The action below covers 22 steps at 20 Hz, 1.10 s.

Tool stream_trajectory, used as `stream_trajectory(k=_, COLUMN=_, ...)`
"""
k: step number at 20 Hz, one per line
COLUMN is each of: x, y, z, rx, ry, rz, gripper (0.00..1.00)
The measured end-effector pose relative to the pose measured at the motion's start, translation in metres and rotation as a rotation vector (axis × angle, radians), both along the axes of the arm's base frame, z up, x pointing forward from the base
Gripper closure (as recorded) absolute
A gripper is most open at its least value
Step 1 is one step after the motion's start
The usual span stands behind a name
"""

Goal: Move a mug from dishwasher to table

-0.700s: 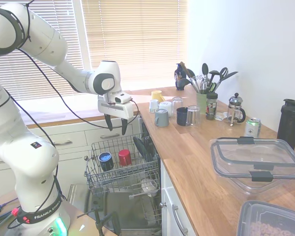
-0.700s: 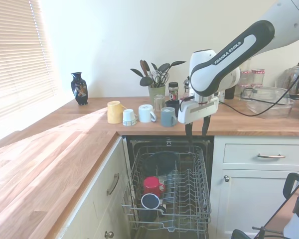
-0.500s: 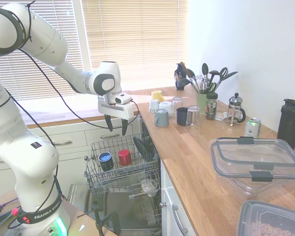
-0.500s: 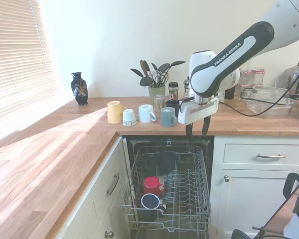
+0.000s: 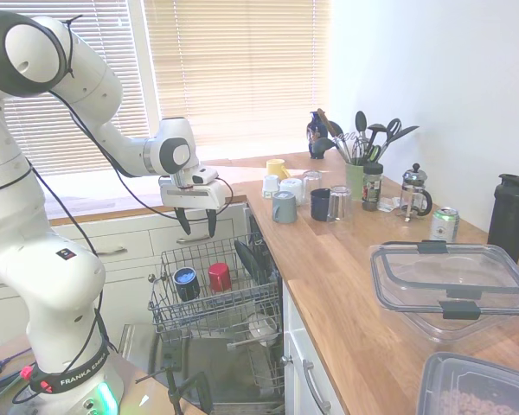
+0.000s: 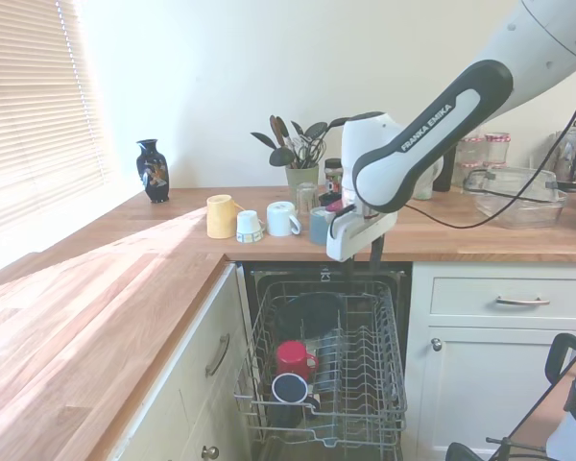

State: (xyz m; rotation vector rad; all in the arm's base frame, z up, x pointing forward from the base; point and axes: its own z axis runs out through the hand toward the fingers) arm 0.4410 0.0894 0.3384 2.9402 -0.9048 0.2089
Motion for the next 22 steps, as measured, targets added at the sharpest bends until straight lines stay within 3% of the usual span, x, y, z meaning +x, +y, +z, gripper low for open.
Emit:
stream_trajectory(k=8, x=0.040, y=0.039, z=-0.060, rx=-0.065, ry=0.010, rz=0.119, gripper=0.00)
stream_trajectory(k=22, x=0.077, y=0.062, z=-0.158, rx=-0.095, ry=0.031, rz=0.243, gripper=0.00)
